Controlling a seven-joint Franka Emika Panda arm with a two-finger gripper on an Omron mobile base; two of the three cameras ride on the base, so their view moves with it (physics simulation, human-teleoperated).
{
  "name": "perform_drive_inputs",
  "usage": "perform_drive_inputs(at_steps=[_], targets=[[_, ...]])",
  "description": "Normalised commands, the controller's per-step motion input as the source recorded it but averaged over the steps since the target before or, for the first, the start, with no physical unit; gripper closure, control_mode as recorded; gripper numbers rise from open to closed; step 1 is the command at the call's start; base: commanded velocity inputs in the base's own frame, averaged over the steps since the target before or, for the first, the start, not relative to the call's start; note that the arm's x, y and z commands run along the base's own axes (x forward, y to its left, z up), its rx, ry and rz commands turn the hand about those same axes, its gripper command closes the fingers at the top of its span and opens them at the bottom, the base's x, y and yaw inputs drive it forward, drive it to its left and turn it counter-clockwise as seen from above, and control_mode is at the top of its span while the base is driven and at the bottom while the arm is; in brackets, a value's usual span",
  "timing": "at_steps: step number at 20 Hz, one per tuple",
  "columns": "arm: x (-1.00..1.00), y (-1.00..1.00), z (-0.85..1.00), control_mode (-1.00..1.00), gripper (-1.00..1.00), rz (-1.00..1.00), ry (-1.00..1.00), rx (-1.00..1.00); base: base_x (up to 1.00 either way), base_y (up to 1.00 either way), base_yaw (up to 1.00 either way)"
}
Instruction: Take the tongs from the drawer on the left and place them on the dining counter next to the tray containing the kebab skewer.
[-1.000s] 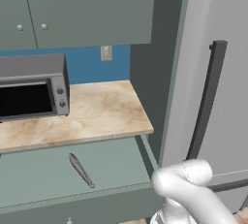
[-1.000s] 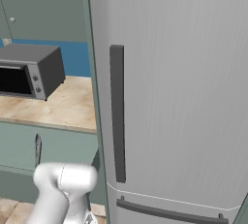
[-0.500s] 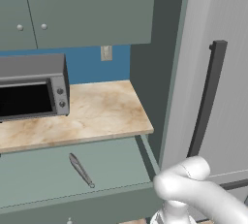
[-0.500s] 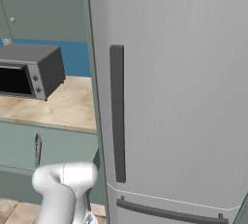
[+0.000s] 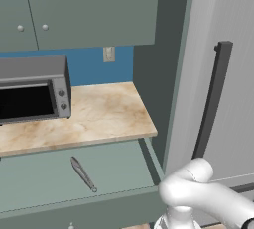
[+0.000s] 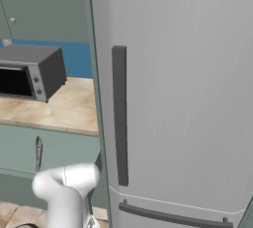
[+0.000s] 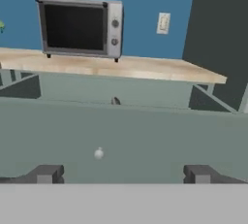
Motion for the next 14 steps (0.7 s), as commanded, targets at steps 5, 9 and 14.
perform_drive_inputs(at_steps=[5,9,14], targets=[[0.00,-0.10,1.00,-1.00,-1.00,-0.05,-0.02,0.05,0.00,0.00,0.00],[-0.16,-0.27,1.00,-1.00,-1.00,-0.08,0.00,0.07,0.00,0.00,0.00],[-0.11,-0.31,1.00,-1.00,-1.00,-0.11,0.09,0.04,0.00,0.00,0.00]])
